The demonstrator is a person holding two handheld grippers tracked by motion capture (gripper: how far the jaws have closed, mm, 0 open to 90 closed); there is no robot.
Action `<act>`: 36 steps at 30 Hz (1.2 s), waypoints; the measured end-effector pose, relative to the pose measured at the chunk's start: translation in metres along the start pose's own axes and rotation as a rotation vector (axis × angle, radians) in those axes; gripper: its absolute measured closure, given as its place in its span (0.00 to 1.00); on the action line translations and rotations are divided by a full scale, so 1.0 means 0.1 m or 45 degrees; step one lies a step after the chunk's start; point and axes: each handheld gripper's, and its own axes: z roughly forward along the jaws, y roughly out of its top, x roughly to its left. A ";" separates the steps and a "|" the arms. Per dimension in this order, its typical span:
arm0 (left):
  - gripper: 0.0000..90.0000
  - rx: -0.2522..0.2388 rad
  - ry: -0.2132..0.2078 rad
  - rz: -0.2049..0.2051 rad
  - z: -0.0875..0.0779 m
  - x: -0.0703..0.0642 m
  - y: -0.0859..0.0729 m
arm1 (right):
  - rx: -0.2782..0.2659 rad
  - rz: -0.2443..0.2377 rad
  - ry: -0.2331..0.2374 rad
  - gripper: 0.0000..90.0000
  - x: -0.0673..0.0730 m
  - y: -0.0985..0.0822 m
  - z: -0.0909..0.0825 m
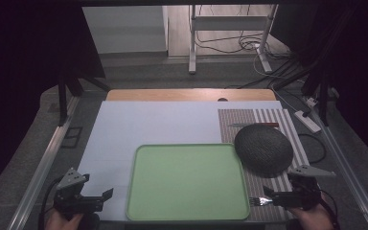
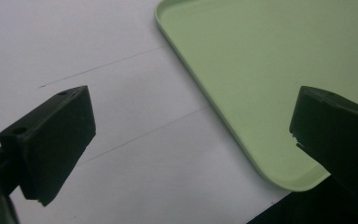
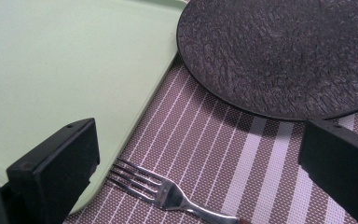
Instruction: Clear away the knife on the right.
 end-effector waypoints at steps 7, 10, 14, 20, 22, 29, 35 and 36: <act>0.01 0.004 0.003 0.000 0.00 0.00 0.00 | 0.009 -0.003 0.002 0.00 0.00 0.01 0.00; 0.01 0.008 0.005 0.000 0.01 0.00 0.00 | 0.014 -0.008 0.024 0.00 0.00 0.01 0.01; 0.01 0.008 0.005 -0.001 0.01 0.00 0.00 | 0.005 -0.008 0.042 0.00 0.00 0.03 0.02; 0.01 0.010 0.006 -0.001 0.01 0.00 0.01 | -0.014 -0.048 0.025 0.00 -0.03 0.10 0.04; 0.01 0.011 0.007 -0.001 0.01 0.00 0.01 | -0.008 -0.042 0.027 0.00 -0.05 0.11 0.04; 0.01 0.013 0.008 -0.003 0.01 0.00 0.01 | -0.002 -0.009 0.085 0.00 -0.14 0.18 0.08; 0.01 0.015 0.006 -0.006 0.02 0.00 0.01 | -0.014 -0.044 0.045 0.00 -0.20 0.28 0.14; 0.01 0.016 0.007 -0.006 0.02 0.00 0.01 | -0.009 -0.047 0.042 0.00 -0.20 0.29 0.16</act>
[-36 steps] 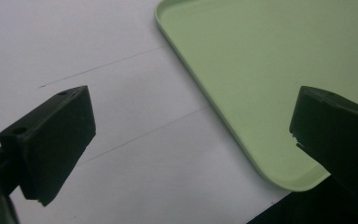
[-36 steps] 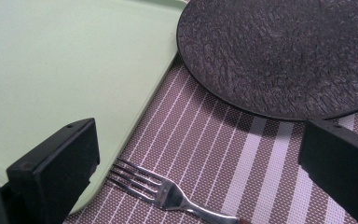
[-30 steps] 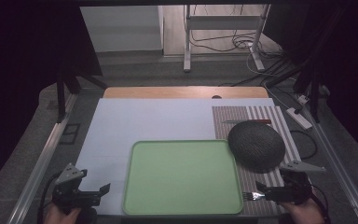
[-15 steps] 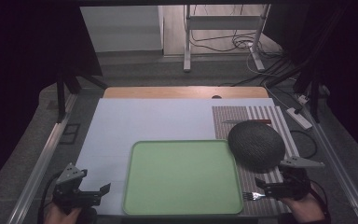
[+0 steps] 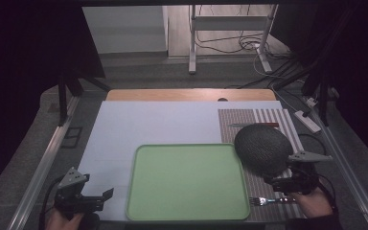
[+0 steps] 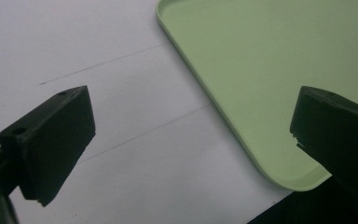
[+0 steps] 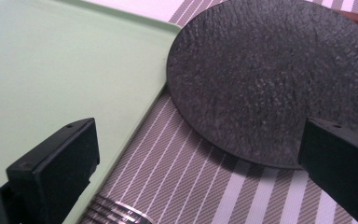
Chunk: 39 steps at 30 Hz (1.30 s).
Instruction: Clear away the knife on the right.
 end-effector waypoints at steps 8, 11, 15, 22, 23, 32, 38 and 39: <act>0.01 0.002 0.001 -0.003 0.00 0.00 0.00 | 0.013 0.012 0.009 0.00 -0.05 0.09 0.07; 0.01 0.002 0.001 -0.004 0.00 0.00 0.00 | 0.018 0.015 0.009 0.00 -0.07 0.12 0.09; 0.01 0.004 0.001 -0.005 0.00 0.00 0.00 | 0.016 0.021 -0.006 0.00 -0.11 0.18 0.13; 0.01 0.008 -0.001 -0.007 0.01 0.00 0.00 | 0.034 0.008 -0.025 0.00 -0.20 0.29 0.23; 0.01 0.009 -0.001 -0.006 0.01 0.00 0.00 | 0.037 0.004 -0.026 0.00 -0.21 0.30 0.24; 0.00 0.013 -0.001 -0.006 0.01 0.00 0.01 | 0.061 0.023 -0.065 0.00 -0.37 0.43 0.38; 0.00 0.016 0.001 -0.005 0.01 0.00 0.01 | 0.075 0.024 -0.090 0.00 -0.48 0.50 0.49; 0.00 0.016 0.001 -0.005 0.01 0.00 0.01 | 0.075 0.024 -0.090 0.00 -0.48 0.50 0.49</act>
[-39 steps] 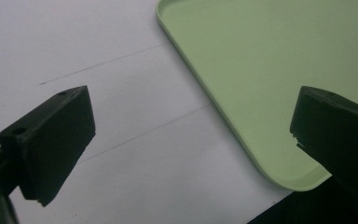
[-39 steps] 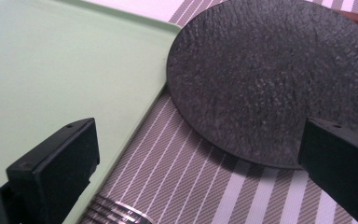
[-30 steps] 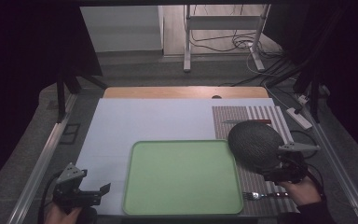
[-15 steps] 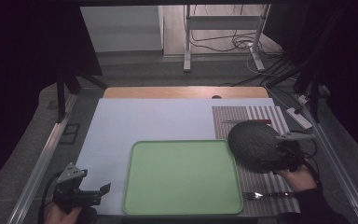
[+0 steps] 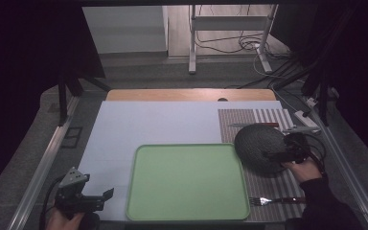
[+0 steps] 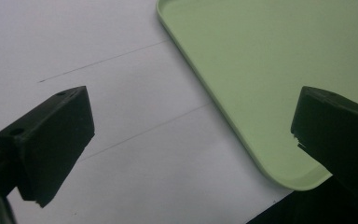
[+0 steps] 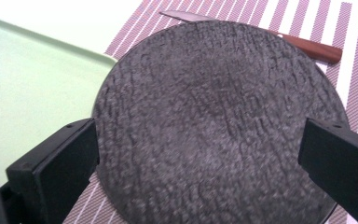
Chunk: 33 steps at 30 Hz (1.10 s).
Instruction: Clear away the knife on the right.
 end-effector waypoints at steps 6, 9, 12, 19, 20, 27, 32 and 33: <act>0.00 0.001 0.001 0.001 0.00 0.00 0.00 | 0.027 0.011 -0.008 0.00 -0.07 0.11 0.12; 0.00 0.003 0.001 0.001 0.00 0.00 0.00 | 0.030 0.023 -0.004 0.00 -0.13 0.20 0.20; 0.00 0.003 0.000 0.001 0.00 0.00 0.00 | 0.033 0.030 -0.010 0.00 -0.16 0.24 0.25; 0.00 0.004 0.000 0.001 0.00 0.00 0.00 | 0.045 0.048 -0.040 0.00 -0.31 0.39 0.42; 0.00 0.004 0.000 0.001 0.00 0.00 0.00 | 0.045 0.048 -0.040 0.00 -0.31 0.39 0.42; 0.00 0.006 -0.001 0.002 0.01 0.00 0.00 | 0.082 0.032 -0.089 0.00 -0.40 0.48 0.60; 0.00 0.008 -0.001 0.002 0.01 0.00 0.00 | 0.105 0.033 -0.108 0.00 -0.47 0.52 0.71; 0.00 0.008 -0.001 0.002 0.01 0.00 0.00 | 0.108 0.035 -0.117 0.00 -0.48 0.53 0.73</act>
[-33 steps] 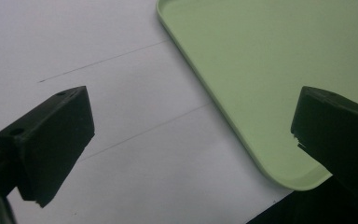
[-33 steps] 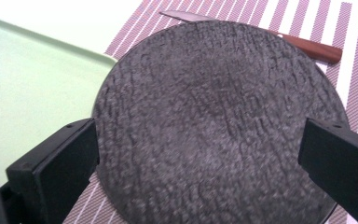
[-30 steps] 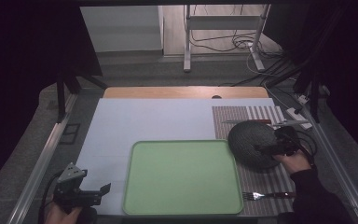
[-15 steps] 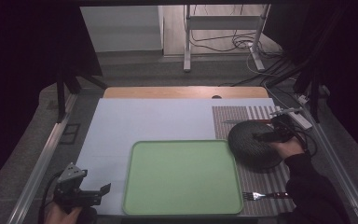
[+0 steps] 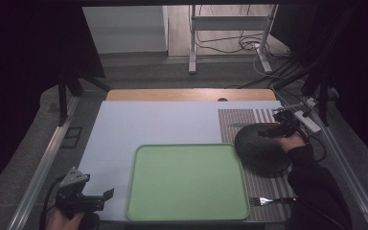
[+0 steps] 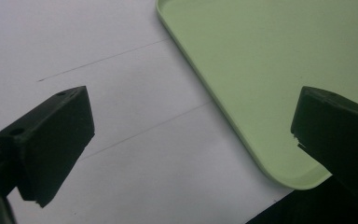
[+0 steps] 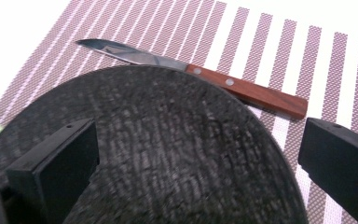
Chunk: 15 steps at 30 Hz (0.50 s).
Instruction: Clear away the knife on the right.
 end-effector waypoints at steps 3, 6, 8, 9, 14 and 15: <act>0.00 0.001 0.000 -0.001 0.00 0.00 0.00 | 0.005 0.014 -0.006 0.00 -0.05 0.04 0.06; 0.00 0.004 0.000 -0.001 0.00 0.00 0.00 | 0.009 0.026 -0.013 0.00 -0.10 0.07 0.11; 0.00 0.006 0.000 -0.002 0.00 0.00 0.00 | 0.011 0.033 -0.019 0.00 -0.13 0.10 0.14; 0.00 0.006 0.000 -0.002 0.00 0.00 0.00 | 0.011 0.033 -0.019 0.00 -0.13 0.10 0.14; 0.00 0.007 0.001 -0.004 0.00 0.00 0.00 | 0.004 0.035 -0.033 0.00 -0.22 0.17 0.22; 0.00 0.009 0.001 -0.005 0.01 0.00 0.00 | 0.003 0.038 -0.035 0.00 -0.24 0.18 0.23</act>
